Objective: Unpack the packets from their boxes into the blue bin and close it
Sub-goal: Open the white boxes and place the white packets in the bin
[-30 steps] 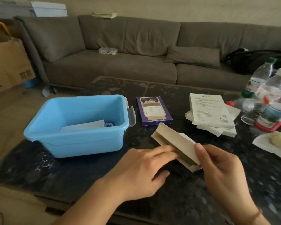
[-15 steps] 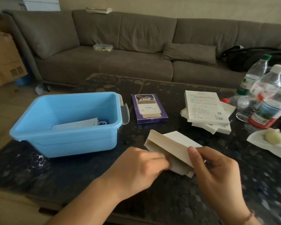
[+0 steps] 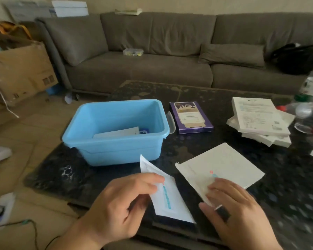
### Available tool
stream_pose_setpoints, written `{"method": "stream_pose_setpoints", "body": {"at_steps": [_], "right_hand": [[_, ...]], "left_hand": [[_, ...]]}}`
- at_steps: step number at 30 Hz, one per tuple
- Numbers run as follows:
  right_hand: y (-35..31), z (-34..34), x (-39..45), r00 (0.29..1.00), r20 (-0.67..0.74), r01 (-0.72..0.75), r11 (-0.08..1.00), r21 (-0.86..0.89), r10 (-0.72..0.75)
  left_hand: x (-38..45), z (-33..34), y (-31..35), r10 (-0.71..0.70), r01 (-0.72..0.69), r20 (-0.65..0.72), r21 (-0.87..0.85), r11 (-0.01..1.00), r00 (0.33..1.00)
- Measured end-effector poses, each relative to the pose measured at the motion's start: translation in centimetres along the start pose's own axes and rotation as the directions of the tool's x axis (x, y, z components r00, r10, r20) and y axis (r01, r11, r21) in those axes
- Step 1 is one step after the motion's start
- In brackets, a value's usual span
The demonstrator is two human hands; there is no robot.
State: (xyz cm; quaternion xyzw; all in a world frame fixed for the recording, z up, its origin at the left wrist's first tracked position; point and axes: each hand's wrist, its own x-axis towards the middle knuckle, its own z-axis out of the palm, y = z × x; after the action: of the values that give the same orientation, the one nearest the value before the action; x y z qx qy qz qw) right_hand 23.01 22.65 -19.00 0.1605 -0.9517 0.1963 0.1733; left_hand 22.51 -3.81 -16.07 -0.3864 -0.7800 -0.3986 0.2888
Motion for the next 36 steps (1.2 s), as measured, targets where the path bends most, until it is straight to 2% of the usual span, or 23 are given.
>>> {"method": "stream_pose_setpoints", "body": {"at_steps": [2, 4, 5, 6, 7, 8, 9, 11, 12, 13, 15, 17, 20, 22, 25, 28, 32, 36], "right_hand": [[-1.8, -0.7, 0.1, 0.998, -0.031, -0.055, 0.992, 0.115, 0.059], [-4.4, -2.1, 0.7, 0.971, -0.041, -0.204, 0.908, 0.367, 0.235], [-5.9, -2.8, 1.3, 0.934, 0.059, -0.329, 0.787, 0.522, 0.352], [-7.0, -3.4, 1.8, 0.876, 0.241, -0.469, 0.619, 0.629, 0.419], [-7.8, -3.9, 2.5, 0.804, 0.428, -0.589, 0.459, 0.665, 0.412], [-8.5, -4.7, 3.4, 0.741, 0.576, -0.67, 0.332, 0.664, 0.345], [-8.9, -5.4, 4.1, 0.708, 0.663, -0.706, 0.236, 0.668, 0.244], [-9.4, -6.2, 6.0, 0.723, 0.667, -0.685, 0.064, 0.725, 0.183], [-9.5, -6.3, 7.2, 0.753, 0.625, -0.646, 0.044, 0.762, 0.206], [-9.2, -6.4, 8.2, 0.792, 0.567, -0.594, 0.071, 0.801, 0.226], [-9.2, -6.8, 10.9, 0.86, 0.455, -0.5, 0.204, 0.842, 0.229], [-9.2, -6.7, 14.1, 0.895, 0.387, -0.442, 0.323, 0.837, 0.223], [-9.6, -5.0, 18.8, 0.892, 0.386, -0.452, 0.436, 0.778, 0.235], [-10.2, -3.3, 21.2, 0.862, 0.436, -0.503, 0.532, 0.681, 0.257], [-11.8, -0.9, 23.1, 0.803, 0.543, -0.547, 0.663, 0.511, 0.245], [-12.9, 1.6, 24.2, 0.762, 0.613, -0.562, 0.683, 0.466, 0.208], [-13.6, 3.8, 25.0, 0.706, 0.684, -0.542, 0.76, 0.359, 0.18], [-14.0, 4.4, 25.2, 0.683, 0.709, -0.414, 0.892, 0.179, 0.175]], "left_hand": [[0.5, -0.9, 1.0, 0.007, -0.007, -0.017, -0.013, 1.0, 1.0], [1.3, -1.7, 2.2, 0.002, -0.004, -0.064, -0.03, 1.0, 0.998], [1.6, -2.0, 2.6, -0.006, 0.001, -0.104, -0.048, 0.999, 0.995], [2.0, -2.3, 2.9, -0.013, 0.003, -0.148, -0.066, 0.998, 0.989], [2.5, -2.6, 3.0, -0.017, 0.002, -0.19, -0.079, 0.997, 0.982], [2.9, -2.9, 2.9, -0.015, -0.005, -0.226, -0.087, 0.996, 0.974], [3.3, -3.2, 2.6, -0.011, -0.016, -0.255, -0.103, 0.995, 0.967], [3.9, -3.8, 1.9, -0.002, -0.041, -0.295, -0.139, 0.989, 0.955], [4.3, -4.2, 1.6, -0.007, -0.04, -0.319, -0.141, 0.989, 0.948], [4.5, -4.6, 1.1, -0.025, -0.024, -0.343, -0.138, 0.99, 0.939], [5.1, -5.8, -0.1, -0.111, 0.062, -0.403, -0.134, 0.989, 0.908], [5.5, -7.1, -1.8, -0.235, 0.203, -0.496, -0.118, 0.972, 0.836], [5.5, -9.1, -4.4, -0.424, 0.426, -0.668, -0.173, 0.888, 0.611], [5.2, -10.2, -5.3, -0.513, 0.525, -0.716, -0.238, 0.817, 0.474], [5.1, -11.4, -5.9, -0.57, 0.562, -0.742, -0.32, 0.763, 0.352], [5.3, -11.7, -5.9, -0.596, 0.559, -0.747, -0.371, 0.741, 0.294], [5.3, -11.4, -5.6, -0.623, 0.574, -0.724, -0.386, 0.722, 0.297], [5.2, -11.4, -5.3, -0.623, 0.571, -0.722, -0.387, 0.724, 0.3]]}}
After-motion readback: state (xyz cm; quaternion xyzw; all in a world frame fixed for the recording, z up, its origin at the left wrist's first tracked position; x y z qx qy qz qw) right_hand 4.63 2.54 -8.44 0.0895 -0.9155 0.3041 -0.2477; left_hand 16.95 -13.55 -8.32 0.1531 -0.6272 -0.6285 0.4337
